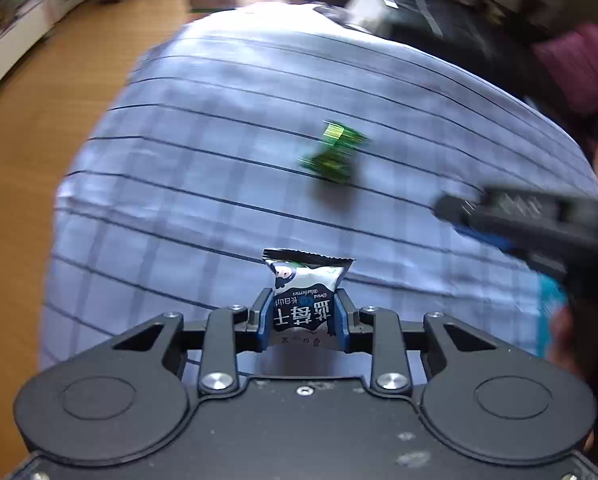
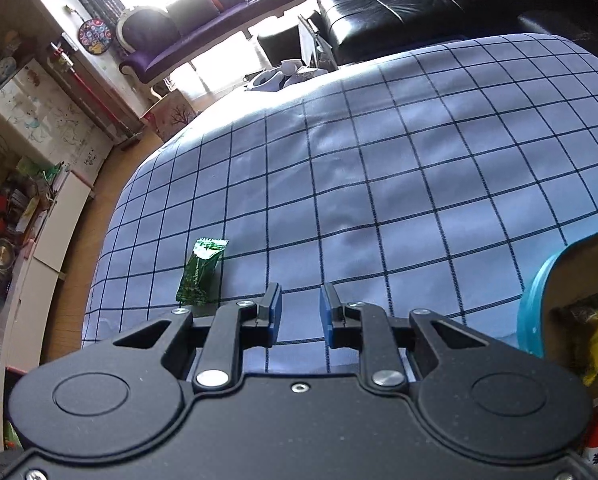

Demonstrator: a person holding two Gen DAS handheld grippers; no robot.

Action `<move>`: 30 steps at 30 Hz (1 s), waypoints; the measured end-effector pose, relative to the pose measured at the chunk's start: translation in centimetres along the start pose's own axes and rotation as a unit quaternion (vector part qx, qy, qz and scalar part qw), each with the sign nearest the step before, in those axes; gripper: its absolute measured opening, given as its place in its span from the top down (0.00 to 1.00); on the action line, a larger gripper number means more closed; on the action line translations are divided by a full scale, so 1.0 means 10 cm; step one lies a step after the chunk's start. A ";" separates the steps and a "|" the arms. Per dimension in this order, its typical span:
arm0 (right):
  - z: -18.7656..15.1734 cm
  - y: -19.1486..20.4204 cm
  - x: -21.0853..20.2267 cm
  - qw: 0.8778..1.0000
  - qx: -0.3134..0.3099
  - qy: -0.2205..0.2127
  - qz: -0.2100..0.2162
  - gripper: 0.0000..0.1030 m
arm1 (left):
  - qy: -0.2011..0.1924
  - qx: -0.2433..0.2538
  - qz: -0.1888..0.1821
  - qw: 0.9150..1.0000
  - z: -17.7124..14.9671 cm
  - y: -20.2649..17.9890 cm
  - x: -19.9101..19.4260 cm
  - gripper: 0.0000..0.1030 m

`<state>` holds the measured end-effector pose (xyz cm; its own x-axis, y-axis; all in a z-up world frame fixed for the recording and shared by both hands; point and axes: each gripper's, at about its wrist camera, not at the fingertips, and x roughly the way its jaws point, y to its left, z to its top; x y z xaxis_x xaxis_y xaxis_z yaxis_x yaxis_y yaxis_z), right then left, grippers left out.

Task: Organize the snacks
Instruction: 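Grasp the green wrapped candy with the right tool while the left tool holds the white packet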

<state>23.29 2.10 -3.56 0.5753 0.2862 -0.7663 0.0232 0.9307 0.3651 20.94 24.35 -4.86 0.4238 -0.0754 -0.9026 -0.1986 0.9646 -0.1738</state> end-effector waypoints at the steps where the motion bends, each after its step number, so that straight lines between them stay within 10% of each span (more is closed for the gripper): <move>1: 0.00 0.06 0.04 1.000 -0.005 0.004 0.000 0.71 | 0.004 -0.022 0.012 1.000 0.04 0.10 0.01 0.71; 8: 0.08 0.55 0.24 0.999 -0.029 0.009 0.015 0.71 | 0.013 -0.133 0.016 0.991 0.18 0.65 0.03 0.70; 17: 0.18 0.93 0.57 0.996 -0.062 -0.004 -0.068 0.69 | 0.011 -0.113 0.030 0.993 0.19 0.59 0.04 0.70; 30: 0.09 0.87 0.60 0.997 -0.065 -0.011 -0.051 0.63 | 0.009 -0.114 0.039 0.993 0.18 0.54 0.07 0.69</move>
<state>27.69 11.73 -4.44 0.5938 0.1848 -0.7831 -0.0230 0.9768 0.2131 21.75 30.01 -5.72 0.3829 -0.0087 -0.9237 -0.4263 0.8855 -0.1851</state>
